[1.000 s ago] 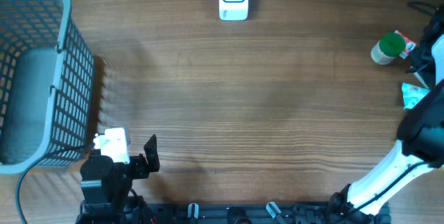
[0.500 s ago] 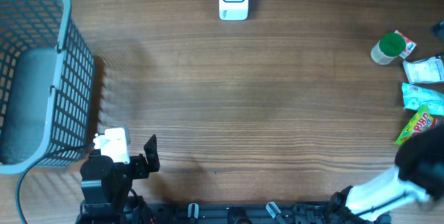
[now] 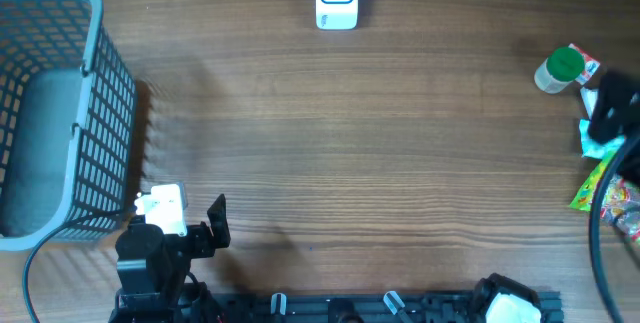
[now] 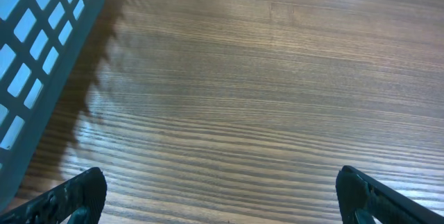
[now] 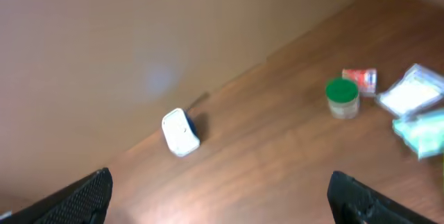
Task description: Scan the item barcode
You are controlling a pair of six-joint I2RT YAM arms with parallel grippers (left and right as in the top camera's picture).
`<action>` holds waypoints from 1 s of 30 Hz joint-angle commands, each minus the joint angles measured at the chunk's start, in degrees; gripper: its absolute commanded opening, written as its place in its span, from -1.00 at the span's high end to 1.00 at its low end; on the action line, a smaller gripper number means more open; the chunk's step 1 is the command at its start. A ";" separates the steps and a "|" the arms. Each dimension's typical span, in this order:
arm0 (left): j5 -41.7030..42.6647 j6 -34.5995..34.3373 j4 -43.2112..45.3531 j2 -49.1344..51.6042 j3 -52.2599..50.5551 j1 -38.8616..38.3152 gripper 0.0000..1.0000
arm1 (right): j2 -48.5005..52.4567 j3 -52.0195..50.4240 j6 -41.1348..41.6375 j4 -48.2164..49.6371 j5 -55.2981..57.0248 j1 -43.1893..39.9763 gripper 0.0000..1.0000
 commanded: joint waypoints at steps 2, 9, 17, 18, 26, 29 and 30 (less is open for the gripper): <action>0.66 0.26 0.11 -0.31 -0.15 0.26 -1.00 | -1.20 -0.15 11.28 -11.45 2.91 0.24 -0.99; 0.66 0.26 0.11 -0.31 -0.17 0.26 -1.00 | -1.07 -1.14 17.25 -14.86 10.82 0.24 -0.99; 0.66 0.26 0.11 -0.31 -0.15 0.26 -1.00 | -4.72 -3.76 3.32 0.98 9.68 1.25 -1.00; 0.66 0.26 0.11 -0.31 -0.15 0.26 -1.00 | -7.04 -5.88 0.92 6.43 8.79 2.34 -1.00; 0.66 0.26 0.11 -0.31 -0.15 0.26 -1.00 | -28.17 -34.47 -16.15 40.50 7.50 15.80 -0.99; 0.66 0.26 0.11 -0.31 -0.15 0.26 -1.00 | -37.35 -49.77 -18.47 49.83 8.09 20.04 -0.99; 0.66 0.26 0.11 -0.31 -0.17 0.26 -1.00 | -39.78 -54.27 -18.51 52.83 8.07 20.46 -1.00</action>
